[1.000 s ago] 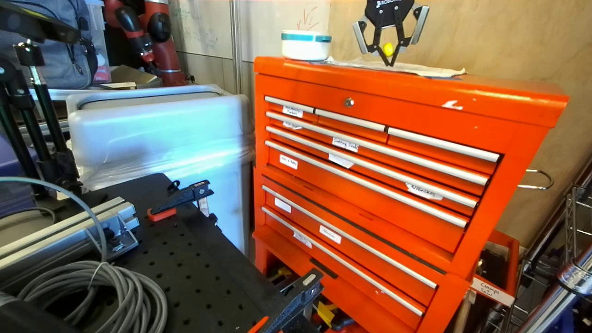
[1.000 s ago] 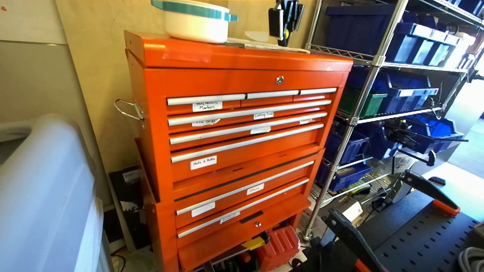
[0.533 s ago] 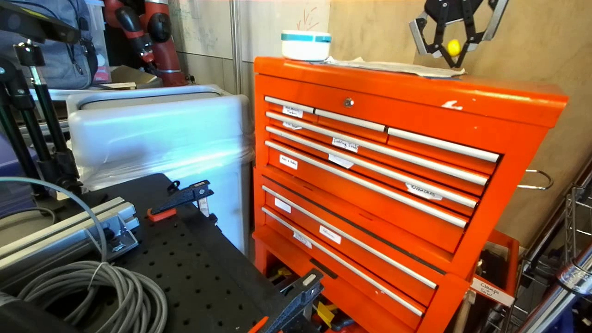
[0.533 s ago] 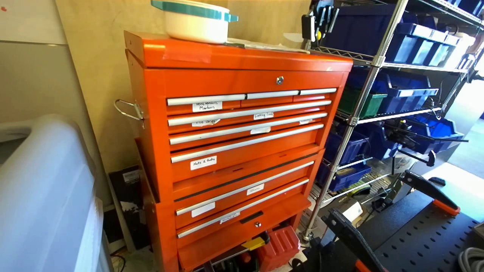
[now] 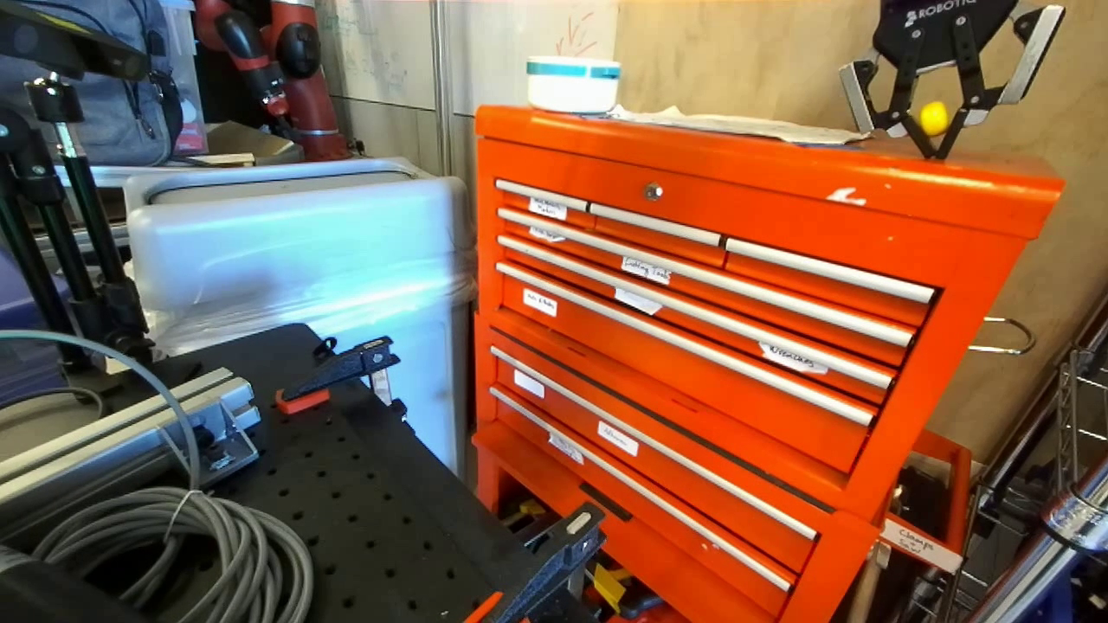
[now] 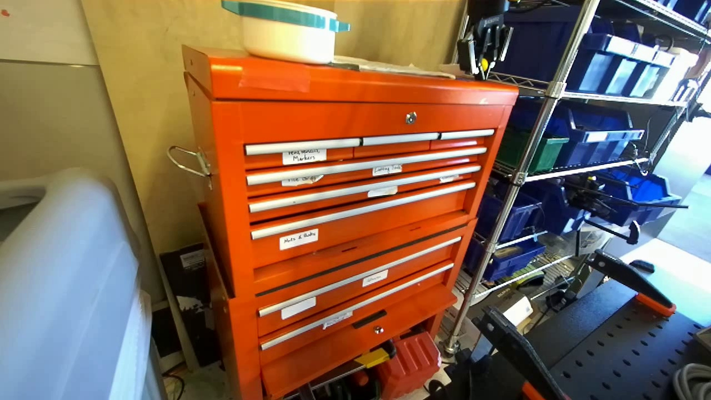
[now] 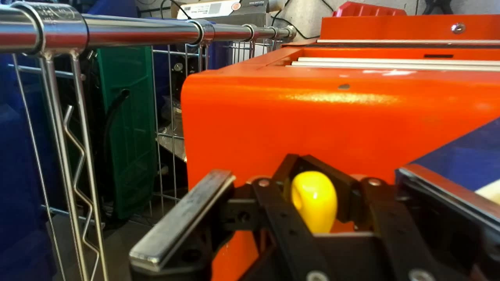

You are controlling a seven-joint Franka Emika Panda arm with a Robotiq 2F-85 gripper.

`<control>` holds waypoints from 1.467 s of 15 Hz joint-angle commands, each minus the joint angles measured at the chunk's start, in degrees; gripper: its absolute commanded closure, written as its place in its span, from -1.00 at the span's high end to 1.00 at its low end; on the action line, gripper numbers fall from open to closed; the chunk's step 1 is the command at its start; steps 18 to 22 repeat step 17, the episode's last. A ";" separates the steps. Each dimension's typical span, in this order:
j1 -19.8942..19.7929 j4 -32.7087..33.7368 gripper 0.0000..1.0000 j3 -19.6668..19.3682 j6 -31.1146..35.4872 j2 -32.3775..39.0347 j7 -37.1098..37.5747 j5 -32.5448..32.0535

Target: Move the yellow object to the right

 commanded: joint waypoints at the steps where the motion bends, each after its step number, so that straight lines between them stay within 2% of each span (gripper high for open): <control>1: 0.61 5.21 -0.29 0.13 -4.29 3.47 1.70 -0.78; 6: -0.56 4.43 0.38 2.45 -7.35 1.00 -3.90 1.67; 10: -2.44 4.59 0.97 6.36 -14.96 -1.31 -13.57 7.56; 11: -2.12 5.59 1.00 6.48 -20.03 -1.25 -12.99 8.97; 12: -1.29 4.70 0.76 5.07 -14.19 -0.13 -10.42 6.16; 13: -1.33 4.89 0.93 5.58 -16.83 -0.54 -10.97 7.14; 14: -1.32 5.01 1.00 5.85 -18.07 -0.84 -11.26 7.59; 22: -1.38 5.03 1.00 5.97 -18.49 -0.94 -11.53 7.76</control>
